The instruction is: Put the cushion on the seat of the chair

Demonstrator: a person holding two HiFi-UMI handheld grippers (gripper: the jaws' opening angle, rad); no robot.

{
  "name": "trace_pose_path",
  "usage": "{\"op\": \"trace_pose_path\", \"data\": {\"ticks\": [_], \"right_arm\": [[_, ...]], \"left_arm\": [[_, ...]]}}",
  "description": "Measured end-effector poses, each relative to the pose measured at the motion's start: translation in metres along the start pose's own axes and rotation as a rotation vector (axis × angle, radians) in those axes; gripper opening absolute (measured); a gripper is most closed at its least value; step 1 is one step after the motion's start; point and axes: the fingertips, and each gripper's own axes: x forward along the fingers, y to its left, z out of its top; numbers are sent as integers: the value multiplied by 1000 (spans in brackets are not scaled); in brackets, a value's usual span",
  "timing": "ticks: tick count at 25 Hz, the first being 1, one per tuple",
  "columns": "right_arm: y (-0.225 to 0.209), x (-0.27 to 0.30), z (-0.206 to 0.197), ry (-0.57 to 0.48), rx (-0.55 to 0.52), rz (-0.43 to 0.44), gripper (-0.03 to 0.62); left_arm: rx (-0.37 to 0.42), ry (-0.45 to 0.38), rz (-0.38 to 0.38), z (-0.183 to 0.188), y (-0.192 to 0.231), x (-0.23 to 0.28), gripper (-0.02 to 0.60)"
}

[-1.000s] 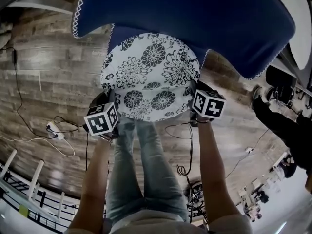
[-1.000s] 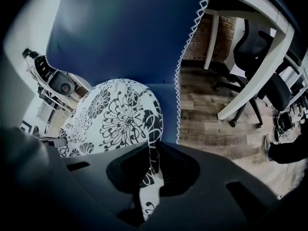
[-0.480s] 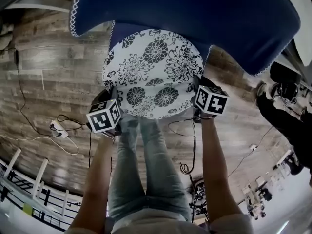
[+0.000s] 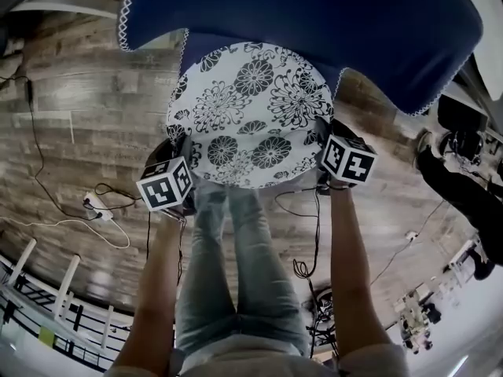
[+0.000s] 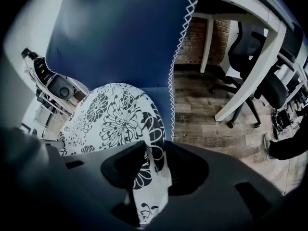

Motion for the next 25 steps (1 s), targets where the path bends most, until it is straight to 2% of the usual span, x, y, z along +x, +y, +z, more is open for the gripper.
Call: {"op": "trace_pose_path", "data": {"ticks": [5, 12, 21, 25], "right_arm": [[-1, 0, 2, -7, -1, 14, 175], [-2, -13, -1, -32, 21, 11, 218], [2, -61, 2, -107, 80, -5, 238], [12, -100, 9, -172, 114, -2, 238]], "left_arm": [[-7, 4, -4, 0, 6, 2, 186], [0, -35, 7, 8, 14, -10, 247], [5, -97, -8, 27, 9, -58, 262], [-3, -136, -63, 35, -7, -86, 262]]}}
